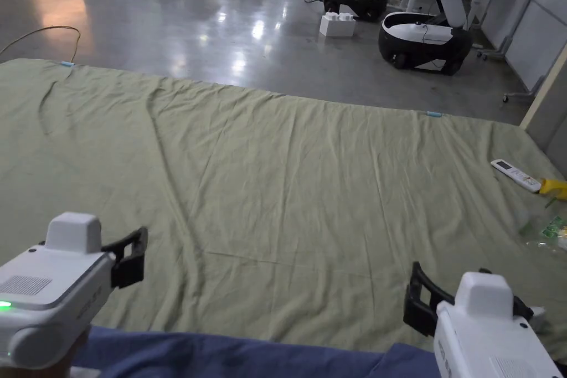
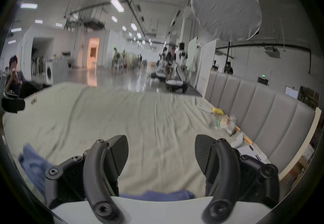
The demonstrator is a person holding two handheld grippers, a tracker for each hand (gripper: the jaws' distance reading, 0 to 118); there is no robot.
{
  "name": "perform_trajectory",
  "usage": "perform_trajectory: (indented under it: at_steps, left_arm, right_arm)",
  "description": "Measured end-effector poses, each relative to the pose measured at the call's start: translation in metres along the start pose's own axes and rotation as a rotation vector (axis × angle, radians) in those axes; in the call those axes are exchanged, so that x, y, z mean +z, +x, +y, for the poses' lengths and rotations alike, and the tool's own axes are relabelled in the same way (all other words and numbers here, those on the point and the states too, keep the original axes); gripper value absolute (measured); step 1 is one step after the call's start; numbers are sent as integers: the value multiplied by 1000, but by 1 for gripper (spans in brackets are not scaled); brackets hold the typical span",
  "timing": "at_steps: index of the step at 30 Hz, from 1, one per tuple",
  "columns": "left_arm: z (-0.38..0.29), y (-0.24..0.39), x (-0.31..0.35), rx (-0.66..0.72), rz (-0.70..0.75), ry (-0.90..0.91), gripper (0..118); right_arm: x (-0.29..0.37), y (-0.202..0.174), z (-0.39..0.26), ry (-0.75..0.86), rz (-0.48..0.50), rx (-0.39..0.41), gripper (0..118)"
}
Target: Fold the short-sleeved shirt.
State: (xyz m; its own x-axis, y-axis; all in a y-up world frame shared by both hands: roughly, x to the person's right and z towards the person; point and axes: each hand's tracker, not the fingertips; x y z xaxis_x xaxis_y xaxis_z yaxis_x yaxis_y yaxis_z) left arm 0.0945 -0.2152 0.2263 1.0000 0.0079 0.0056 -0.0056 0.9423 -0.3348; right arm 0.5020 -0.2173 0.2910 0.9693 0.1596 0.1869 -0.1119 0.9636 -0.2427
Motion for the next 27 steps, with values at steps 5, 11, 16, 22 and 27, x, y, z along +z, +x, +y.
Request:
perform_trajectory:
  at_steps: [5, 11, 16, 22, 27]
  left_arm:
    - [25, 22, 4, 9, 28, 146, 41]
    - [32, 35, 4, -30, 22, 185, 10]
    - [29, 33, 1, -51, 30, 175, 5]
    - [21, 16, 1, -37, 50, 146, 5]
    - [4, -15, 1, -56, 19, -37, 5]
  right_arm:
    - [-8, -21, 30, 115, -1, -28, 19]
    - [-15, -37, 43, 178, 31, -45, 5]
    - [-17, -43, 43, 195, 38, -28, 3]
    - [-15, -44, 41, 206, 37, -34, 3]
    - [-16, -45, 41, 194, 66, -9, 3]
